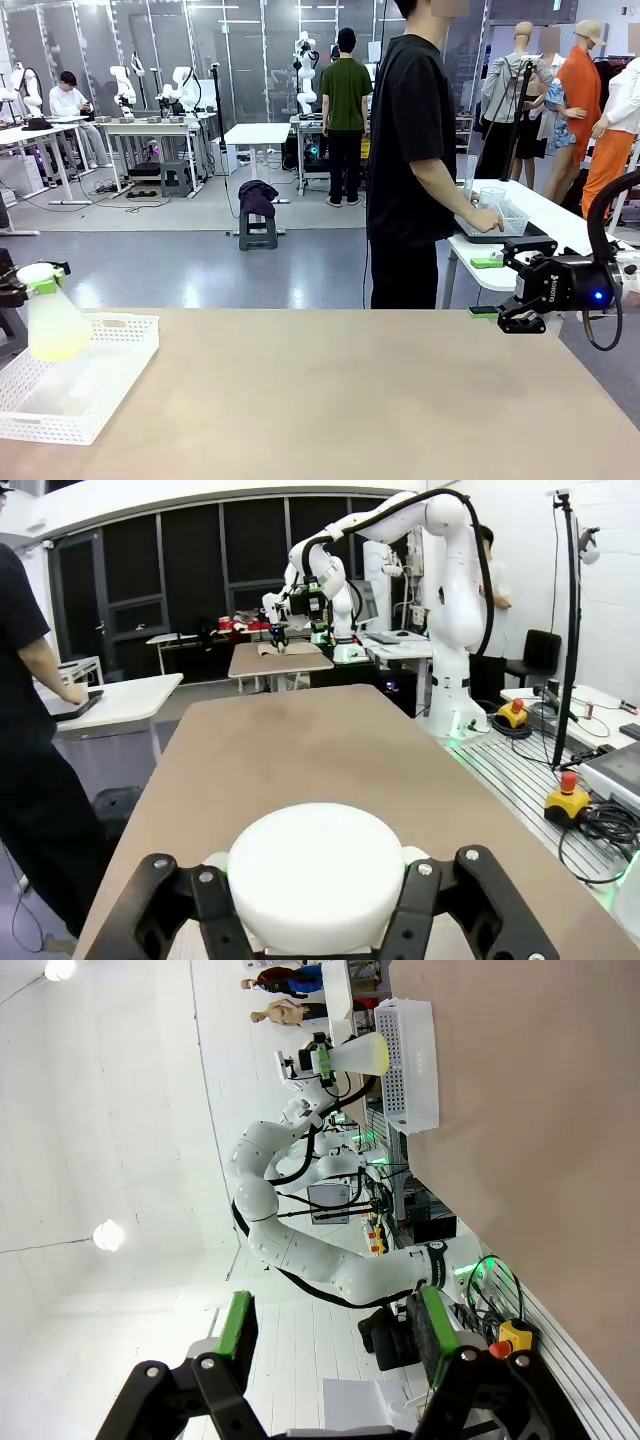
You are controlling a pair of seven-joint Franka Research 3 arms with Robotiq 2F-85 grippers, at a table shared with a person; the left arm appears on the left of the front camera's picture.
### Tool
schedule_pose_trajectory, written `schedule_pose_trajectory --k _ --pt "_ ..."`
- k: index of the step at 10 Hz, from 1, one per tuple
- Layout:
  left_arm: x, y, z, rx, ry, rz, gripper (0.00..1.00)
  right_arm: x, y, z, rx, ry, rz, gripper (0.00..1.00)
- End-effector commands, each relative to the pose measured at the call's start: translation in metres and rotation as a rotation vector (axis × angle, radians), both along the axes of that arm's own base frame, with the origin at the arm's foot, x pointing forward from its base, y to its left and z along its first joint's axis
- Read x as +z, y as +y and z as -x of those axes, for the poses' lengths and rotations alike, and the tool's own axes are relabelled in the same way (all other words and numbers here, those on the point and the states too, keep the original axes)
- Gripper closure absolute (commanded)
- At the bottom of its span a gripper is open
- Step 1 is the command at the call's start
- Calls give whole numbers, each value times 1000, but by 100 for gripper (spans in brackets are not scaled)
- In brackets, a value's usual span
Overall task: Prepare the solutions needed for the experiment.
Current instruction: When the human places the Big flask in the center of the table, pick up the Big flask and place it in the left Organizing basket.
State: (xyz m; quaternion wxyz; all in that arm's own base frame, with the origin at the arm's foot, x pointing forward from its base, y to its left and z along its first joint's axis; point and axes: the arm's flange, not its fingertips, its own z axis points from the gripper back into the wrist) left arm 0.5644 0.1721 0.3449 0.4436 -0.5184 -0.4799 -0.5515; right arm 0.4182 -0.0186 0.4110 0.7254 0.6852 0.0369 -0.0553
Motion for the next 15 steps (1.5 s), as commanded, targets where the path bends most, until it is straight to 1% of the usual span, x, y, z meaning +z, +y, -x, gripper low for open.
schedule_pose_trajectory --k 1,3,7,8,11,13,14,15 --pt "-6 -9 7 -1 -29 53 100 2 0 0 9 -2 -2 20" --pt "-22 -16 8 -26 -28 49 100 2 0 0 9 -2 -2 20" --pt "-46 -33 7 -48 21 14 100 2 0 0 9 -2 -2 20" --pt "-51 -37 9 -59 3 3 100 2 0 0 9 -2 -2 20" --pt "-61 -39 15 -92 11 -16 100 2 0 0 9 -2 -2 20" --pt "-69 -41 12 -114 29 0 100 2 0 0 9 -2 -2 20" --pt "-70 -43 10 -125 33 3 61 2 0 0 9 -2 -2 20" --pt "-69 -45 10 -138 37 0 59 2 0 0 9 -2 -2 20"
